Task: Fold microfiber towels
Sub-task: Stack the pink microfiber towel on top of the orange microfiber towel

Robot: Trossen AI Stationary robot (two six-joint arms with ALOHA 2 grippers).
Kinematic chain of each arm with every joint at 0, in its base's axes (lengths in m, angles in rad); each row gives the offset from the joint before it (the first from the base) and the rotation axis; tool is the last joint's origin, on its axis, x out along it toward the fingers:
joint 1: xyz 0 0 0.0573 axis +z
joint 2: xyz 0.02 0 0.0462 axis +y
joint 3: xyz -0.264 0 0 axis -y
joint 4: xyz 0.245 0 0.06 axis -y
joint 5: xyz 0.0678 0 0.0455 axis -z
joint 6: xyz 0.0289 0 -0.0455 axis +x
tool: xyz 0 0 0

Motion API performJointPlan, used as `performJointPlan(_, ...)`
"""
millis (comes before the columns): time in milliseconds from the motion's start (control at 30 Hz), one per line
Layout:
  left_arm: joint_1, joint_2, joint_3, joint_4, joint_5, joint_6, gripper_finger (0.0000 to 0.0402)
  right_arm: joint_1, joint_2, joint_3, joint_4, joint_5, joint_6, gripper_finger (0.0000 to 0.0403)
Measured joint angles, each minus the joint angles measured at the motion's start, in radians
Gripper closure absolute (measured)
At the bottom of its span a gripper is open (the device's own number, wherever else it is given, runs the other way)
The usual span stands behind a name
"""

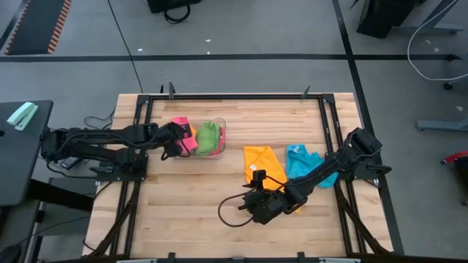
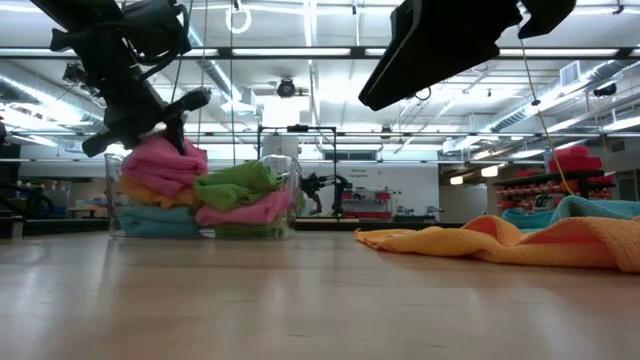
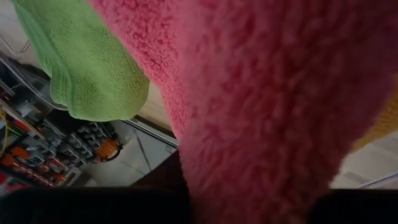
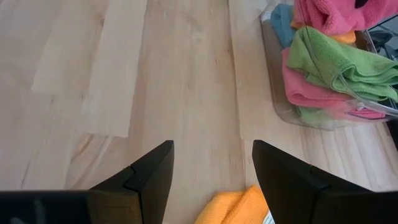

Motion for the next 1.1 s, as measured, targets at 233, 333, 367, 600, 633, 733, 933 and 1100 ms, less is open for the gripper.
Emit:
performJointPlan(233, -0.003, -0.033, 0.000, -0.004, 0.000, -0.037, 0.0203, -0.009, 0.000, 0.000, 0.000, 0.000, 0.005, 0.0176)
performJointPlan(333, -0.003, -0.071, 0.000, -0.008, 0.005, -0.037, 0.0186, -0.009, 0.000, 0.000, 0.000, 0.000, 0.007, 0.0176)
performJointPlan(367, -0.003, -0.086, 0.000, -0.012, 0.011, -0.039, 0.0184, -0.009, 0.000, 0.000, 0.000, 0.000, 0.007, 0.0176)
performJointPlan(600, -0.002, -0.194, 0.000, -0.049, 0.016, -0.100, 0.0189, -0.010, 0.000, 0.000, 0.000, 0.000, 0.006, 0.0176)
performJointPlan(633, -0.002, -0.211, 0.000, -0.052, 0.015, -0.113, 0.0192, -0.010, 0.000, 0.000, 0.000, 0.000, 0.005, 0.0176)
performJointPlan(733, 0.006, -0.263, 0.000, -0.042, -0.023, -0.142, 0.0200, -0.010, 0.000, 0.000, 0.003, 0.000, 0.005, 0.0176)
performJointPlan(933, 0.106, -0.330, 0.000, 0.061, -0.101, -0.248, 0.0220, -0.010, 0.000, 0.000, 0.029, 0.000, -0.008, 0.0176)
performJointPlan(1100, 0.144, -0.330, 0.000, 0.160, -0.065, -0.379, 0.0237, -0.009, 0.000, 0.000, 0.041, 0.000, -0.014, 0.0176)
